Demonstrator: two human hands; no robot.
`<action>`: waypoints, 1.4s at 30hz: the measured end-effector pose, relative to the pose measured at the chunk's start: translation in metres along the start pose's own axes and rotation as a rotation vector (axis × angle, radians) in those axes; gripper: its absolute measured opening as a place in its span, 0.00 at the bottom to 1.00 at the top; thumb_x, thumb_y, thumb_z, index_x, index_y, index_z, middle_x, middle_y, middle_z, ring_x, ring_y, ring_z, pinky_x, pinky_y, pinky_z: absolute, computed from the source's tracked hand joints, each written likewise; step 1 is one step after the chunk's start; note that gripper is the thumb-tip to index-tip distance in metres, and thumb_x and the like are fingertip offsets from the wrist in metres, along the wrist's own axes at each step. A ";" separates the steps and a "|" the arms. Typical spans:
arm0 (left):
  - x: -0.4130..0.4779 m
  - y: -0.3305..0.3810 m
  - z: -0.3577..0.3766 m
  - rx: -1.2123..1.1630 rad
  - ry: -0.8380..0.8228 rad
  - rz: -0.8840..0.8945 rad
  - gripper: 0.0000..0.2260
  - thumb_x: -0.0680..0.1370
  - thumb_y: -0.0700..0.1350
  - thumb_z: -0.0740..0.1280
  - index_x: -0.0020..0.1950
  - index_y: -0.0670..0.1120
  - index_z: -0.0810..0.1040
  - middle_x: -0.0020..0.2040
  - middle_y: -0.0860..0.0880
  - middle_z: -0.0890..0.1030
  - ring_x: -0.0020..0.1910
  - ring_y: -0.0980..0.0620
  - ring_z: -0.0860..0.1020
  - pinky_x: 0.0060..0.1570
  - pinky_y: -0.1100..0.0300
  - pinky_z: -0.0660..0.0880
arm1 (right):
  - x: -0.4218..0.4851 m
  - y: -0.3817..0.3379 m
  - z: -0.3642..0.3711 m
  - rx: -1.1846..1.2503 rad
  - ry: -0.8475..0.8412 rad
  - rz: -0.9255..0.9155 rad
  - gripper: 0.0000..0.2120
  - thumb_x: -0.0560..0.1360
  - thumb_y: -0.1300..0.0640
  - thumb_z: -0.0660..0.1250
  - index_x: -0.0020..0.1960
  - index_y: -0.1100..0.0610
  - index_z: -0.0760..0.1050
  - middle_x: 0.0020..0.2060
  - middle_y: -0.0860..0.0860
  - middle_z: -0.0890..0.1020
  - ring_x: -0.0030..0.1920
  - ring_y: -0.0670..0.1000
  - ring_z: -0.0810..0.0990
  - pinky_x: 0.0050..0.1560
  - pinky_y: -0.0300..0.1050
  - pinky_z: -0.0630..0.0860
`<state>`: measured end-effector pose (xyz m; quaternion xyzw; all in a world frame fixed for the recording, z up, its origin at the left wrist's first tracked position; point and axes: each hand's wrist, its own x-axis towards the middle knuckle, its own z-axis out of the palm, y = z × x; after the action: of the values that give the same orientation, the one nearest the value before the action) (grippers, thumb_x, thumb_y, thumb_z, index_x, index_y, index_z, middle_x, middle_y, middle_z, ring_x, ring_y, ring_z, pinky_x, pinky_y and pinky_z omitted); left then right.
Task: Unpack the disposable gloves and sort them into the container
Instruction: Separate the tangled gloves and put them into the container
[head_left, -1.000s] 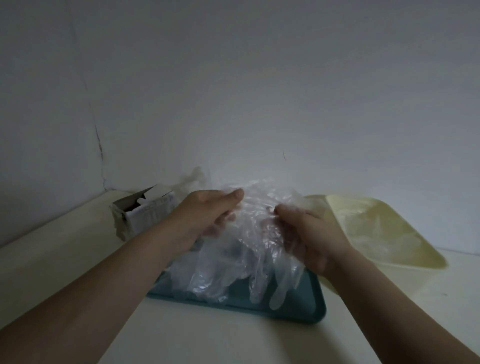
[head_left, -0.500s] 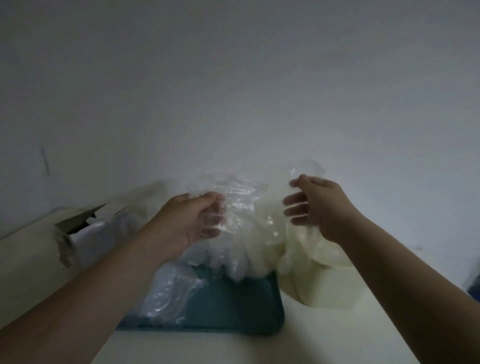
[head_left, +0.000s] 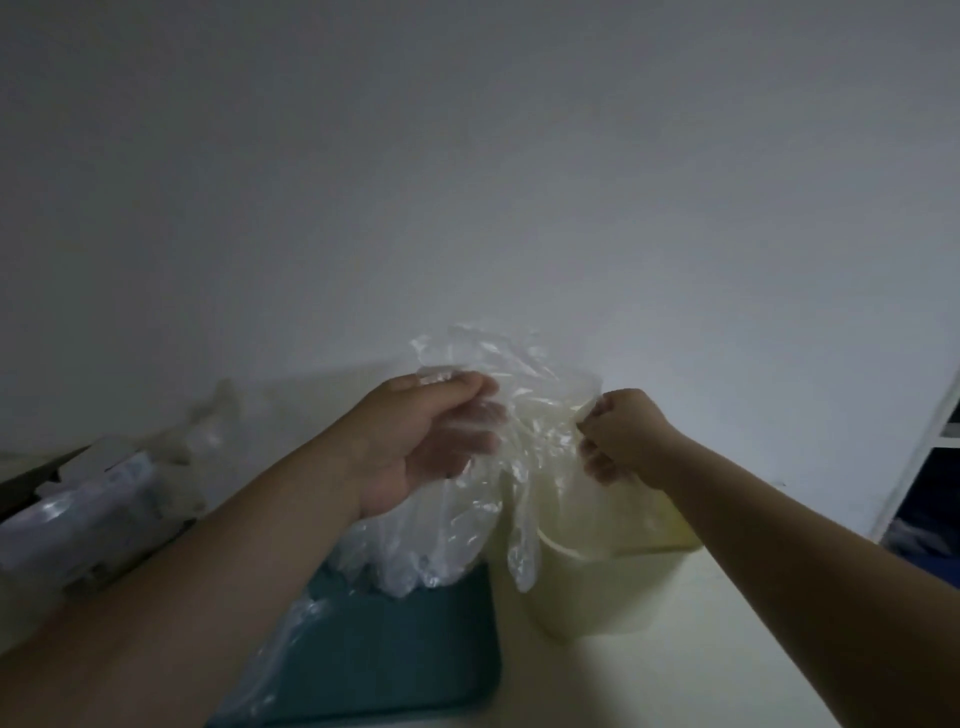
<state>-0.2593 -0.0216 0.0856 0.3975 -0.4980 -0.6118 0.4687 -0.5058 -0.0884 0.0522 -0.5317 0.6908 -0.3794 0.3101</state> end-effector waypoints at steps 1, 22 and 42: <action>0.006 -0.003 0.004 0.002 0.013 -0.017 0.08 0.83 0.44 0.68 0.58 0.43 0.84 0.47 0.44 0.88 0.35 0.50 0.85 0.29 0.63 0.74 | 0.001 0.001 0.002 -0.060 -0.024 -0.017 0.06 0.75 0.64 0.69 0.48 0.68 0.79 0.35 0.62 0.82 0.29 0.59 0.79 0.34 0.56 0.79; 0.050 -0.041 0.044 -0.062 0.057 -0.055 0.13 0.80 0.47 0.73 0.62 0.42 0.80 0.51 0.40 0.87 0.44 0.43 0.87 0.37 0.52 0.84 | -0.017 -0.014 -0.028 0.462 -0.363 -0.050 0.10 0.81 0.60 0.69 0.58 0.66 0.79 0.51 0.63 0.86 0.42 0.59 0.86 0.40 0.50 0.82; 0.053 -0.058 0.030 0.978 0.020 0.167 0.16 0.74 0.55 0.78 0.60 0.54 0.83 0.60 0.57 0.80 0.58 0.56 0.79 0.60 0.57 0.77 | -0.027 -0.006 -0.039 0.073 -0.075 0.022 0.24 0.76 0.58 0.76 0.65 0.70 0.75 0.47 0.64 0.83 0.41 0.59 0.85 0.44 0.61 0.86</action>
<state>-0.3111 -0.0622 0.0333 0.5353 -0.7524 -0.2629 0.2795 -0.5286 -0.0557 0.0785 -0.5263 0.6701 -0.3807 0.3591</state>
